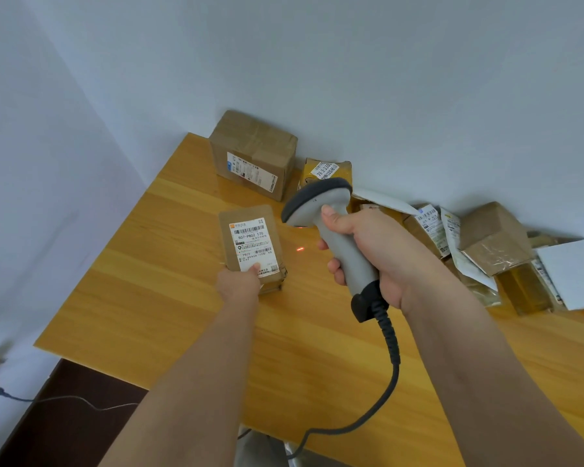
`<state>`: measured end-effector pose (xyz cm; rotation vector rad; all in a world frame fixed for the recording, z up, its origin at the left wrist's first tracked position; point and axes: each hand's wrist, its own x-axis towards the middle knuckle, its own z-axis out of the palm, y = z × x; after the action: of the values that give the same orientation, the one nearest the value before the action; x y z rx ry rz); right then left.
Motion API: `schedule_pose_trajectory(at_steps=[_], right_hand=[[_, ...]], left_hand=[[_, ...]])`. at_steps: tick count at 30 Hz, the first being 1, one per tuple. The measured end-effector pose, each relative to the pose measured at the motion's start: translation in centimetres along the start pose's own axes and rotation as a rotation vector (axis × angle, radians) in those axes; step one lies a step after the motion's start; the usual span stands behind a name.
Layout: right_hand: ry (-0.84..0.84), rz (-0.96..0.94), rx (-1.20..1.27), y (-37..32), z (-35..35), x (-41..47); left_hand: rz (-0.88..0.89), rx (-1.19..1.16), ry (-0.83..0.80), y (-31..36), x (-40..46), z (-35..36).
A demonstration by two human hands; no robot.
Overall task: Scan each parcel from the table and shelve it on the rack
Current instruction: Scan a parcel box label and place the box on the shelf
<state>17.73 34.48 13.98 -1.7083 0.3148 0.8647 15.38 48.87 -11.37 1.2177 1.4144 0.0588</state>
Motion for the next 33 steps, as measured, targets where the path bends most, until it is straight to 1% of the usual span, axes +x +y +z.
schedule_pose_trajectory(at_steps=[11, 22, 26, 30, 33], right_hand=[[0.003, 0.003, 0.061, 0.4, -1.0, -1.5], [-0.054, -0.002, 0.080, 2.3, -2.4, -3.1], [-0.062, -0.067, 0.103, 3.8, -2.8, -3.0], [-0.081, -0.138, 0.095, 6.3, -1.5, -2.1], [-0.154, -0.152, 0.105, 8.1, 1.4, -2.2]], left_hand=[[0.007, 0.015, 0.010, -0.2, -1.1, -0.2], [0.073, -0.011, -0.012, -1.7, -2.8, -2.1], [0.084, -0.097, -0.040, -2.4, -3.7, -3.9], [0.155, -0.311, -0.097, -3.0, -6.8, -8.2], [0.198, -0.442, -0.110, -3.7, -9.7, -12.6]])
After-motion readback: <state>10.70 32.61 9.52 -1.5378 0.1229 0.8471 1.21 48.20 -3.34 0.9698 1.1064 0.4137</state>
